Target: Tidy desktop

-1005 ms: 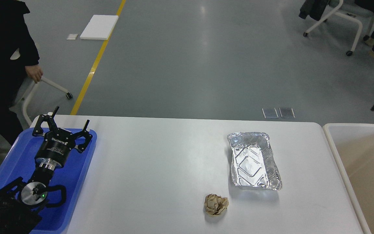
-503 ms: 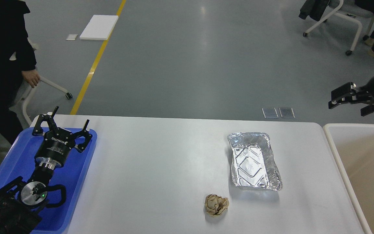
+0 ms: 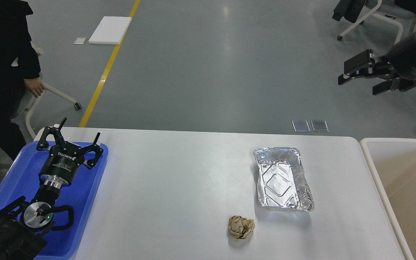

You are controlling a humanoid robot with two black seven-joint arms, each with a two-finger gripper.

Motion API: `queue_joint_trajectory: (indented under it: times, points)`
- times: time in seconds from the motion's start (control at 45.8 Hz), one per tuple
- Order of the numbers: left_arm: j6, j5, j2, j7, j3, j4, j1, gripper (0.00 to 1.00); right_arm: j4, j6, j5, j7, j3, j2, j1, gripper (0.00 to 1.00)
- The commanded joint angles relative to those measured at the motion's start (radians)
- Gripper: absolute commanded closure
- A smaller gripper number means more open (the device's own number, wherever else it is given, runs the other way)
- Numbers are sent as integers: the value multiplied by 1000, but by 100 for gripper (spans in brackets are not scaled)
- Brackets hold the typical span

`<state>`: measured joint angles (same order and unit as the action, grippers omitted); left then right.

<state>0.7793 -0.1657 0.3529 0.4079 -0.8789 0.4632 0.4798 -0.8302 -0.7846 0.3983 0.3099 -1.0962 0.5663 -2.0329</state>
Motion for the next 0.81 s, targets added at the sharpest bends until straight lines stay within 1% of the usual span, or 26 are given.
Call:
queue_joint_trajectory:
  times: [0.0,0.087,0.24,0.306,0.415,0.568,0.656,0.787]
  points:
    - [0,0,0,0,0,0,0,1,-17,-1,-21,0,-17,0,-87,0]
    - [0,0,1,0,0,0,-1,1,-62,-1,-19,0,-25,0,-87,0]
    - [0,0,0,0,0,0,-1,1,-205,-1,-19,0,-79,-6,-112,0]
    - [0,0,0,0,0,0,-1,1,-240,-1,-16,0,-93,-11,-125,0]
    - [0,0,0,0,0,0,-1,1,-254,-1,-16,0,-90,-23,-142,0]
    - [0,0,0,0,0,0,-1,1,-313,-1,-13,0,-83,-60,-138,0]
    - [0,0,0,0,0,0,-1,1,-316,-1,-12,0,-82,-92,-107,0]
    - [0,0,1,0,0,0,-1,1,-313,-1,-4,1,-97,-88,-113,0]
